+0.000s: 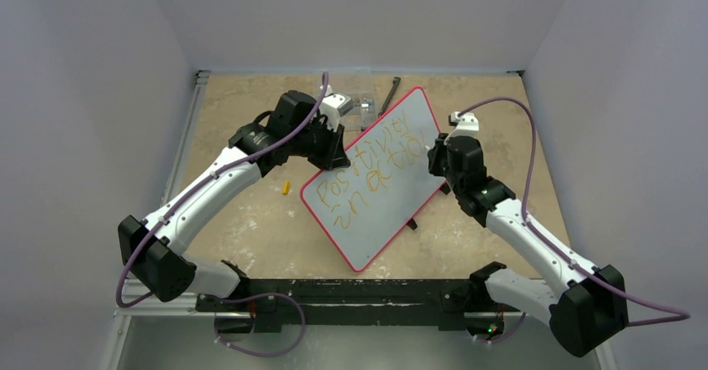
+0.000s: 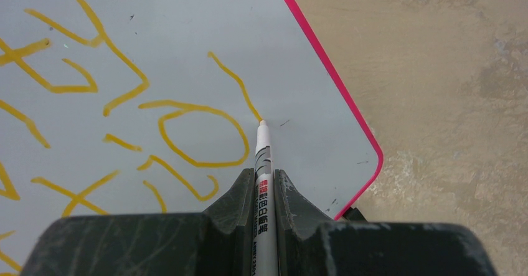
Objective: Write a sentence on the whiteboard
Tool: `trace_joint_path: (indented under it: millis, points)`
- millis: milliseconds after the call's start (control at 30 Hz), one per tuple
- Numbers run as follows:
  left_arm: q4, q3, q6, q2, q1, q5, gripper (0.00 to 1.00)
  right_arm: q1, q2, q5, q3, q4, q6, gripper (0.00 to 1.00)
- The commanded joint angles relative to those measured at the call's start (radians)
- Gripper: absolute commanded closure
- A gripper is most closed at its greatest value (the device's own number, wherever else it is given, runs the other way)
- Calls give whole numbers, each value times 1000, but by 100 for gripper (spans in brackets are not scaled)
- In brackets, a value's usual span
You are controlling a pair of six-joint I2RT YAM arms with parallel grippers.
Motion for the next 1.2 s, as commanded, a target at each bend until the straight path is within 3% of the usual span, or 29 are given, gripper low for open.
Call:
trace_joint_path:
  millis: [0,1167]
  points:
    - [-68,-15,123,-14,-3,-103,100,1,-8,-55,-17,9,29,100]
    - [-72,-18,126,-10,-6,-111,100,-41,121,-15,196,20,-36,100]
